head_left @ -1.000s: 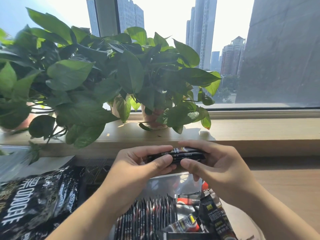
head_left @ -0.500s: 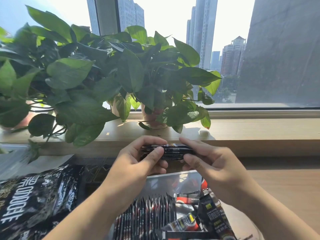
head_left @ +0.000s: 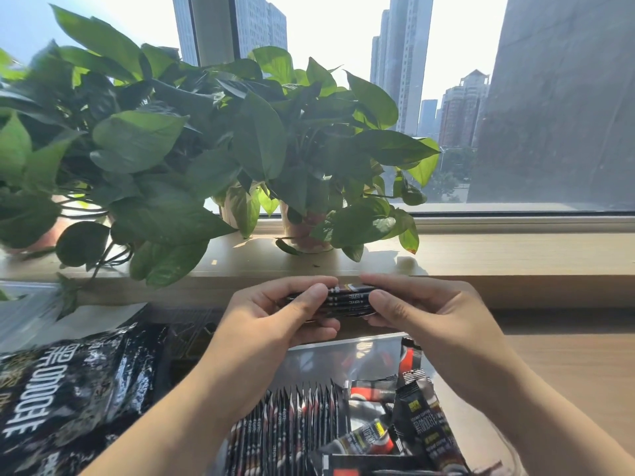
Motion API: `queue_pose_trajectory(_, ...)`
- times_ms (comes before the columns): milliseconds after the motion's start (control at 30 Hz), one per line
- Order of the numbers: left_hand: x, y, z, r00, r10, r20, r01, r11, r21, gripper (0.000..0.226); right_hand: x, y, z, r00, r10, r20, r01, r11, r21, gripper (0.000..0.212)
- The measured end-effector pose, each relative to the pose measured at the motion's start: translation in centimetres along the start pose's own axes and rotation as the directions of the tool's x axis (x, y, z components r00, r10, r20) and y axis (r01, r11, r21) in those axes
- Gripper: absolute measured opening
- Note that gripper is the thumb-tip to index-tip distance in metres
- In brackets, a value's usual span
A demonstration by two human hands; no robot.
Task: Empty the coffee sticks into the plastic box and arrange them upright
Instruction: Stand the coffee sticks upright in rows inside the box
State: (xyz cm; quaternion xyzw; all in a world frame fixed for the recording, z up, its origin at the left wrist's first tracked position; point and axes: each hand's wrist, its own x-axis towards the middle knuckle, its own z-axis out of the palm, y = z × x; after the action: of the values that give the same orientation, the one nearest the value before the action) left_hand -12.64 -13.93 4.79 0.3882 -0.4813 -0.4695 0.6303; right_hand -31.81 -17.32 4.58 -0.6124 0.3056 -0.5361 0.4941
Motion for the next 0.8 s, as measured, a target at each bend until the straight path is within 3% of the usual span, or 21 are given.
queue_pose_trajectory(267,0.1,0.1,-0.2,0.999,-0.035,-0.033,0.035,0.999,-0.01,0.022,0.1,0.3,-0.3,0.993,0.04,0.115,-0.037,0.999,-0.029,0.048)
queue_pose_trajectory(567,0.0,0.1,-0.3,0.998,-0.068,0.007,0.068,0.997,0.026,0.021,0.0,1.0,-0.2,0.959,-0.252,0.127,0.277,0.931,-0.239,0.037)
queue_pose_trajectory(800,-0.4,0.2,-0.3,0.996,-0.042,0.074,0.035,0.995,0.098,0.029,0.3,1.3,-0.5,0.947,-0.302,0.112,0.322,0.903,-0.284,0.033)
